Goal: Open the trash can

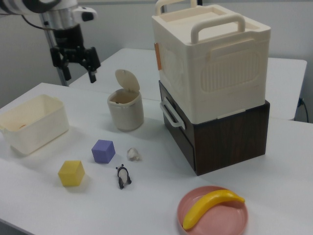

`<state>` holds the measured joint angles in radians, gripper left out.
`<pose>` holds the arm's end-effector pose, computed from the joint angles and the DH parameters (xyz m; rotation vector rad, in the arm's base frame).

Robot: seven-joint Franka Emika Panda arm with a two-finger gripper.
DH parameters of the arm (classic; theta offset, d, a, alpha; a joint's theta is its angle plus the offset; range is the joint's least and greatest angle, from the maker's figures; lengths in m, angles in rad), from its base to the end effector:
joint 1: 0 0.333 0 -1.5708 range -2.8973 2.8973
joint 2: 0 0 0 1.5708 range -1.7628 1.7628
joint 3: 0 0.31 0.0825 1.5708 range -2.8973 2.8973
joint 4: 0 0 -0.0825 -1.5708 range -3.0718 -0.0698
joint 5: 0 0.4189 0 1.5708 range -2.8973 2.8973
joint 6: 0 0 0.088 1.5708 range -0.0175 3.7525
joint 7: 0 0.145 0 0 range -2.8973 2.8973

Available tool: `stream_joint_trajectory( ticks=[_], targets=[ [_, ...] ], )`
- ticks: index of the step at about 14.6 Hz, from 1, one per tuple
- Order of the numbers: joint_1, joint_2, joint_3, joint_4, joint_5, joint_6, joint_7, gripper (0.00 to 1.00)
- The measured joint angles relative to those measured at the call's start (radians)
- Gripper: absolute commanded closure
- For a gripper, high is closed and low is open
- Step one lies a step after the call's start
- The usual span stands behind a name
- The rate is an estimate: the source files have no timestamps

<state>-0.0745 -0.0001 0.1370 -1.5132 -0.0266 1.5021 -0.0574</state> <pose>0.5814 0.0324 0.6036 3.1095 0.1840 -0.0170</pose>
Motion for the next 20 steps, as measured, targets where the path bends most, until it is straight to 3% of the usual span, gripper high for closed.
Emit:
stream_joint_trajectory(
  ticks=[4,9,20],
  targets=[
    [0.036,-0.032,-0.001,-0.04,-0.027,0.074,0.104,0.0],
    [0.036,-0.019,-0.02,-0.045,-0.052,0.085,0.116,0.0],
    [0.044,-0.012,-0.01,-0.044,-0.084,0.085,0.182,0.0]
  ],
)
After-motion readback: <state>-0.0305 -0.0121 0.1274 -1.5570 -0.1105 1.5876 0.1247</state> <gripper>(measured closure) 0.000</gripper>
